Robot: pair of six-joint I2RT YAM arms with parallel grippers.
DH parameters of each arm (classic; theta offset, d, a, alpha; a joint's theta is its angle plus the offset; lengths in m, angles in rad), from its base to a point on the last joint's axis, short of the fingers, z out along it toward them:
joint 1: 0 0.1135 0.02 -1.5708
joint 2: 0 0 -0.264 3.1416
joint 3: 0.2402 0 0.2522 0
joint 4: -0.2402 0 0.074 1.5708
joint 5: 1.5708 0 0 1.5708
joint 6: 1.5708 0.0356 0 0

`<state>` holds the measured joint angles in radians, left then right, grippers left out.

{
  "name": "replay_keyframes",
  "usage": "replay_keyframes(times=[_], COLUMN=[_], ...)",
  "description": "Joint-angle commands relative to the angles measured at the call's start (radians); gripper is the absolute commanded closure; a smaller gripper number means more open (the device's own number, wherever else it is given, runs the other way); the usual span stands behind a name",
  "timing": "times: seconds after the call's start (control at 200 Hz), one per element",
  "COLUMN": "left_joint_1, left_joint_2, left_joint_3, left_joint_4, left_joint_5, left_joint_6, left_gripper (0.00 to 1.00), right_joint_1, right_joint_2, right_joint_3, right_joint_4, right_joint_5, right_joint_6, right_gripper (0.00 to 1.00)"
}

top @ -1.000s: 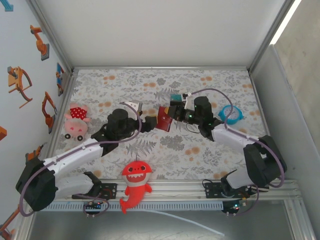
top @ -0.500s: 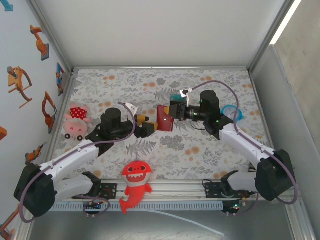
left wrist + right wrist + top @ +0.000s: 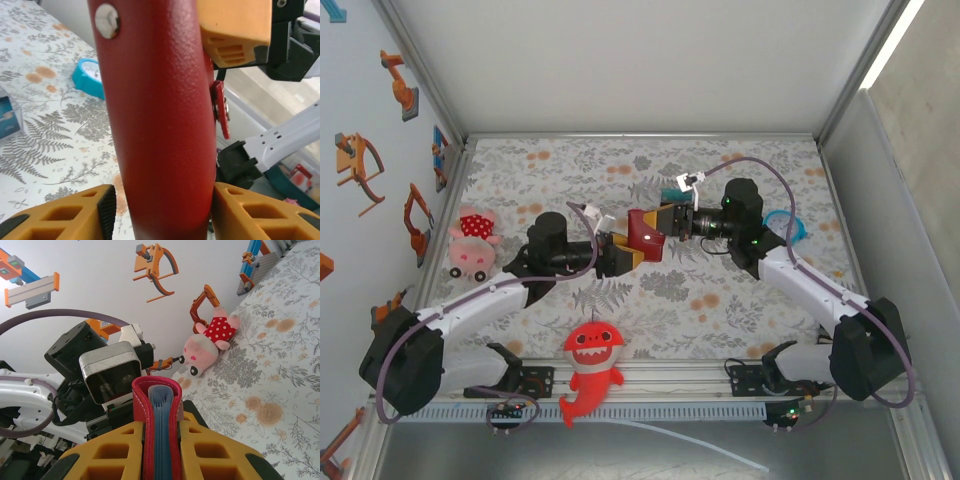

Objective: Take the credit cards out of the card holder

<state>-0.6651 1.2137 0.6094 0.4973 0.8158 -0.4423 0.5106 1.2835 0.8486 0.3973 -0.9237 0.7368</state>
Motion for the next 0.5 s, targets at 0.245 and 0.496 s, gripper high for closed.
replay_keyframes(times=[0.245,0.496], left_joint_1=[0.005,0.005], left_joint_2=[0.004,0.013], left_joint_3=[0.027,0.073], left_joint_4=[0.083,-0.158], left_joint_5=[0.035,-0.129], left_joint_6=[-0.039,0.069], left_gripper=[0.91,1.0], right_joint_1=[-0.003,-0.003], right_joint_2=[-0.008,-0.052], right_joint_3=[0.039,0.089], right_joint_4=[-0.097,-0.43], right_joint_5=[0.053,0.404], right_joint_6=[-0.078,-0.198], right_gripper=[0.99,0.6])
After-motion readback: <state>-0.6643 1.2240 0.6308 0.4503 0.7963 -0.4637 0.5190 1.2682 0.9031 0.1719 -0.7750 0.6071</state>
